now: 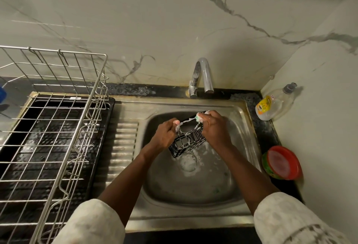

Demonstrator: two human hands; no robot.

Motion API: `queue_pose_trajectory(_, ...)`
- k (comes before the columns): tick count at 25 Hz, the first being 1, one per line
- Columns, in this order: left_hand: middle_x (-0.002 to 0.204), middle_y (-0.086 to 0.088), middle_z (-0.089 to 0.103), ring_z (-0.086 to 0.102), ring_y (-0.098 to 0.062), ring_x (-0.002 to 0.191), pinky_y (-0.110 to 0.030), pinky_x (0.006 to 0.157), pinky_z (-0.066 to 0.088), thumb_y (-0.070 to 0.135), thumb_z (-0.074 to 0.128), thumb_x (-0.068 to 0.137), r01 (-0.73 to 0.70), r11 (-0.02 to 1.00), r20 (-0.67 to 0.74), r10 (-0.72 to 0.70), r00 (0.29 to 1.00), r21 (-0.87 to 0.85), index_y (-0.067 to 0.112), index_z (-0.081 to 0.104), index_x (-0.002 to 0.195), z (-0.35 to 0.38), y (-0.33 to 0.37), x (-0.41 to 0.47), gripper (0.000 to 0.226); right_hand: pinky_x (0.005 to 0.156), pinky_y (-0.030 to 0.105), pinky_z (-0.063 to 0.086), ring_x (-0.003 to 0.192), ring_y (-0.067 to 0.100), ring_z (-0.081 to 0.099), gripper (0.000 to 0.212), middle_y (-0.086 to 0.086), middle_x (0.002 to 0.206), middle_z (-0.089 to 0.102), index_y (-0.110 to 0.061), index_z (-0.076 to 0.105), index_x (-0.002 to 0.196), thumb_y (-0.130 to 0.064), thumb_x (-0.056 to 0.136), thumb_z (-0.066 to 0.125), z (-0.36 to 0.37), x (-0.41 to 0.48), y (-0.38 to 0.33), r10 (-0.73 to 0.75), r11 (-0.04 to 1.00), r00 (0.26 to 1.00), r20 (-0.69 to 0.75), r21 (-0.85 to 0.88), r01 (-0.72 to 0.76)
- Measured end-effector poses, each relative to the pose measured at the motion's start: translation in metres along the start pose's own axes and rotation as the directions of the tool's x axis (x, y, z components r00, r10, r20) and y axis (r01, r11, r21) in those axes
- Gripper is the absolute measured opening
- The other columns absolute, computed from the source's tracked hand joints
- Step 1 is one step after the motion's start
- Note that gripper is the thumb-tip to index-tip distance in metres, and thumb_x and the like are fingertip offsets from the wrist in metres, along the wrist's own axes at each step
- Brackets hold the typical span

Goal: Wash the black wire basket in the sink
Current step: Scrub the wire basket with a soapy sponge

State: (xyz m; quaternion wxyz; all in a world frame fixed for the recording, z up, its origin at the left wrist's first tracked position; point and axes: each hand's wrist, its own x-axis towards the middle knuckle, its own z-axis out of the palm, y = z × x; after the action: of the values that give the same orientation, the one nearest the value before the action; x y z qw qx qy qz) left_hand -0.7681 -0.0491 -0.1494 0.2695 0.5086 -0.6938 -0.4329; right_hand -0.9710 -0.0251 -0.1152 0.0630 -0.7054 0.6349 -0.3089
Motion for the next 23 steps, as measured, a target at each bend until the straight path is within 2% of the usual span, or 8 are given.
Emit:
queue_pose_trajectory(2,0.065,0.008,0.053,0.043,-0.001,0.055,-0.019,0.054,0.035,0.028,0.039,0.108,0.015,1.0,-0.009,-0.015,1.0,0.001,0.011,0.053,0.082,-0.001,0.002,0.001,0.033,0.074,0.038,0.059,0.082,0.03,0.066,0.034,0.017,0.093,0.069,0.0,0.075,0.11,0.013,0.084,0.058,0.001,-0.001,0.004,0.042,0.998,0.999,0.0,-0.039,-0.042)
queue_pose_trajectory(6,0.066,0.006,0.053,0.044,-0.004,0.058,-0.023,0.057,0.036,0.031,0.038,0.108,0.014,1.0,-0.02,-0.014,1.0,-0.021,0.012,0.052,0.081,0.002,0.003,-0.002,0.035,0.072,0.041,0.059,0.081,0.027,0.065,0.033,0.014,0.092,0.07,-0.002,0.075,0.106,0.015,0.082,0.059,0.006,-0.037,-0.011,0.135,0.991,0.986,-0.093,0.005,-0.135)
queue_pose_trajectory(10,0.065,0.009,0.051,0.044,-0.003,0.06,-0.026,0.062,0.036,0.026,0.041,0.108,0.009,1.0,-0.039,-0.009,0.999,0.0,0.016,0.048,0.075,0.0,0.003,0.002,0.035,0.07,0.033,0.057,0.077,0.023,0.064,0.027,0.009,0.089,0.067,-0.002,0.075,0.104,0.005,0.083,0.059,0.032,-0.05,-0.049,-0.017,0.999,0.999,-0.035,0.045,0.018)
queue_pose_trajectory(13,0.065,0.009,0.052,0.046,-0.002,0.06,-0.026,0.061,0.036,0.025,0.041,0.107,0.03,0.999,-0.021,-0.029,0.999,0.023,0.018,0.048,0.073,-0.003,0.007,0.005,0.036,0.078,0.025,0.054,0.082,0.017,0.06,0.028,0.006,0.089,0.064,-0.005,0.074,0.105,0.006,0.081,0.065,0.041,-0.053,-0.054,-0.11,0.994,0.994,0.02,0.031,0.109)
queue_pose_trajectory(15,0.066,0.007,0.056,0.052,-0.007,0.062,-0.027,0.063,0.039,0.029,0.04,0.108,0.024,0.999,-0.01,-0.024,1.0,0.032,0.017,0.049,0.075,-0.004,0.005,0.005,0.036,0.076,0.023,0.053,0.082,0.018,0.06,0.034,0.007,0.09,0.066,-0.005,0.074,0.106,0.011,0.078,0.065,0.03,-0.062,-0.039,-0.048,0.999,0.999,-0.024,0.007,0.049)
queue_pose_trajectory(18,0.07,0.0,0.062,0.06,-0.018,0.067,-0.032,0.065,0.044,0.035,0.037,0.107,0.02,0.999,-0.012,-0.019,1.0,0.026,0.016,0.051,0.079,-0.001,0.0,0.005,0.037,0.073,0.028,0.054,0.081,0.027,0.066,0.033,0.011,0.093,0.07,-0.004,0.075,0.106,0.013,0.08,0.063,0.006,-0.066,-0.009,0.188,0.982,0.971,-0.15,0.01,-0.189)
queue_pose_trajectory(20,0.072,-0.002,0.061,0.055,-0.016,0.066,-0.033,0.065,0.043,0.038,0.035,0.107,0.013,0.999,-0.016,-0.012,1.0,0.039,0.015,0.051,0.08,0.003,-0.002,0.006,0.039,0.072,0.03,0.056,0.082,0.027,0.066,0.031,0.012,0.093,0.07,-0.002,0.075,0.105,0.014,0.082,0.064,0.004,-0.061,-0.004,0.2,0.979,0.963,-0.178,-0.004,-0.204)
queue_pose_trajectory(23,0.07,-0.001,0.059,0.05,-0.012,0.064,-0.032,0.064,0.041,0.034,0.037,0.108,0.003,0.999,-0.033,-0.002,0.999,0.033,0.013,0.05,0.079,0.003,-0.001,0.005,0.038,0.073,0.034,0.059,0.08,0.026,0.066,0.029,0.012,0.09,0.069,0.0,0.074,0.1,0.01,0.082,0.054,0.015,-0.051,-0.026,0.158,0.987,0.966,-0.204,0.008,-0.16)
